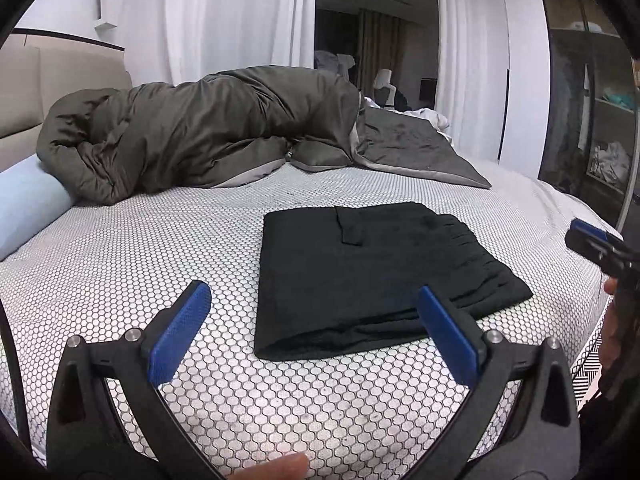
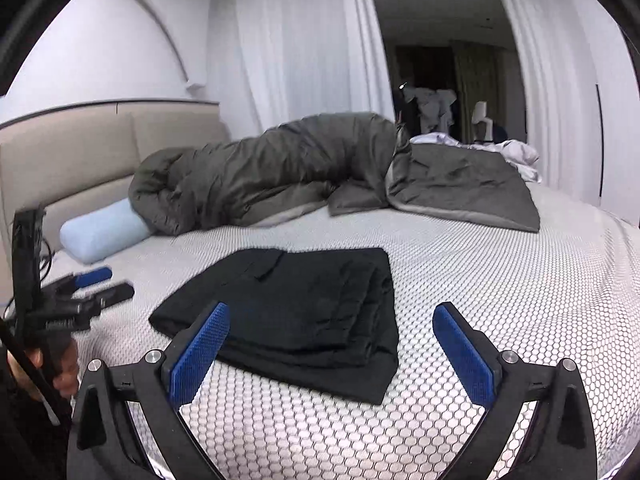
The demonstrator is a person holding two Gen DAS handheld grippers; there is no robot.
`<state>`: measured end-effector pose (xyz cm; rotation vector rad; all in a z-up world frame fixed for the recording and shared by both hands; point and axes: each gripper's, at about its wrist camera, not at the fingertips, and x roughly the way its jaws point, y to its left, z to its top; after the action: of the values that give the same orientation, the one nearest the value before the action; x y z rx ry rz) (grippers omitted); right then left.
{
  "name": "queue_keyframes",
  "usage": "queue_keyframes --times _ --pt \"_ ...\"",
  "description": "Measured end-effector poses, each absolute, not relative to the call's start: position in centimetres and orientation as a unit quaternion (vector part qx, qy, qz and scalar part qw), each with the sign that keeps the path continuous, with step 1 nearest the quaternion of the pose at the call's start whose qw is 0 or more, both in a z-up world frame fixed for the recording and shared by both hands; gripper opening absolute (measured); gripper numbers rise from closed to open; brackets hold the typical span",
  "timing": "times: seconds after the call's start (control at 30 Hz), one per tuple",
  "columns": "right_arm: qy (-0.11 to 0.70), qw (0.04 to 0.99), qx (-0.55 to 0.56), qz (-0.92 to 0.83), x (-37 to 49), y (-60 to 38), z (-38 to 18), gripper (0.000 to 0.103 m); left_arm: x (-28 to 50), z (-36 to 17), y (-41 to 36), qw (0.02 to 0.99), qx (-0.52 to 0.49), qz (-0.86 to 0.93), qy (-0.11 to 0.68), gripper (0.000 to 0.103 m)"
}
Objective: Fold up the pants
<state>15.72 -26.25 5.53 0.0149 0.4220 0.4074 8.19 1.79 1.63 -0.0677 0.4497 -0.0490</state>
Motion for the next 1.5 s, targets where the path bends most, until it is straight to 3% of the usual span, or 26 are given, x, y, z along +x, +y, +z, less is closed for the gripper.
queue_keyframes --times 1.5 --pt "0.21 0.955 -0.017 0.208 15.9 -23.4 4.8 0.103 8.6 0.6 1.2 0.973 -0.016 -0.026 0.23 0.103"
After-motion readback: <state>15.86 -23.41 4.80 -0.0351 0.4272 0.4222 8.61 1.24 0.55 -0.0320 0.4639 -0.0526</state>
